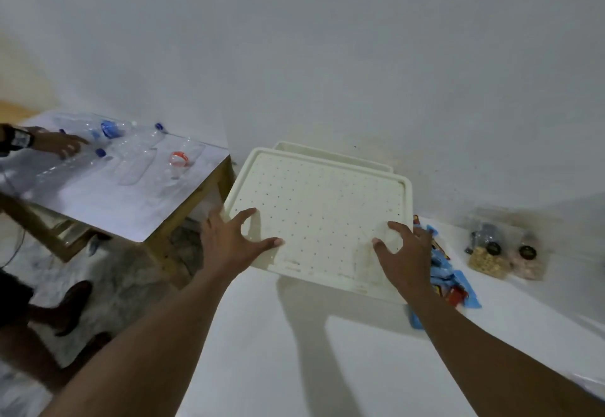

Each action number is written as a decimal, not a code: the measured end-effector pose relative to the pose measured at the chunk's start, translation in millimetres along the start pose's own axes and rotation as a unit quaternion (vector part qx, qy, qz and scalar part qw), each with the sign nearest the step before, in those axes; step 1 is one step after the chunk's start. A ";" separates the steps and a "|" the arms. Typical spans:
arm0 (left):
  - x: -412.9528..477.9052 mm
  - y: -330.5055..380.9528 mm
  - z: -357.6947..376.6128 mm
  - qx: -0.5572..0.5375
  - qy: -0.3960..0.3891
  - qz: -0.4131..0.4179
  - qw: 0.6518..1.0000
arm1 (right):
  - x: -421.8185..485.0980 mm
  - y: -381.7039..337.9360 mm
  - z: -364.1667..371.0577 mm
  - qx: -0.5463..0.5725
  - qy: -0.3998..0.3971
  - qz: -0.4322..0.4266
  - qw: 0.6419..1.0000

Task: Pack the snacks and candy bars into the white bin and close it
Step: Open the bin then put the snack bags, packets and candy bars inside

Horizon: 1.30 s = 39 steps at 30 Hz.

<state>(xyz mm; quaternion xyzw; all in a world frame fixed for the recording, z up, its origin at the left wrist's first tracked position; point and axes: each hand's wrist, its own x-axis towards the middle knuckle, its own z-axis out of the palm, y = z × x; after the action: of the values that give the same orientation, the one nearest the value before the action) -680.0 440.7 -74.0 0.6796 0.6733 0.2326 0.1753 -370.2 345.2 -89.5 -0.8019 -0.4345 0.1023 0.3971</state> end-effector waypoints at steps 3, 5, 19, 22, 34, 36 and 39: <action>-50.5 -17.6 -0.6 0.011 -0.019 -0.020 1.000 | -47.2 20.3 -1.4 -0.001 -0.017 0.006 1.000; -80.1 -30.3 2.7 0.014 -0.028 -0.029 0.999 | -78.7 35.5 -1.2 0.000 -0.027 0.013 1.000; -176.7 -97.5 64.8 0.092 -0.212 -0.130 0.964 | -173.8 118.4 18.7 -0.106 -0.214 0.121 0.963; -178.5 -100.0 71.9 0.100 -0.280 -0.133 0.945 | -174.5 131.3 23.0 -0.136 -0.283 0.153 0.937; -154.9 -30.0 69.3 0.066 -0.386 -0.047 0.919 | -135.7 100.4 -18.4 -0.115 -0.298 0.179 0.931; -148.6 -8.0 69.6 0.063 -0.393 -0.024 0.917 | -125.9 97.7 -39.2 -0.098 -0.278 0.174 0.940; -138.1 35.0 68.8 0.067 -0.392 0.025 0.917 | -108.8 100.1 -80.0 -0.077 -0.238 0.176 0.952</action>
<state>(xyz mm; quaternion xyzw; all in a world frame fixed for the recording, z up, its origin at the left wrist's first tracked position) -610.8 307.1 -122.9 0.7431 0.5477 -0.0935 0.3730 -333.3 186.0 -128.7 -0.8462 -0.3745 0.3248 0.1954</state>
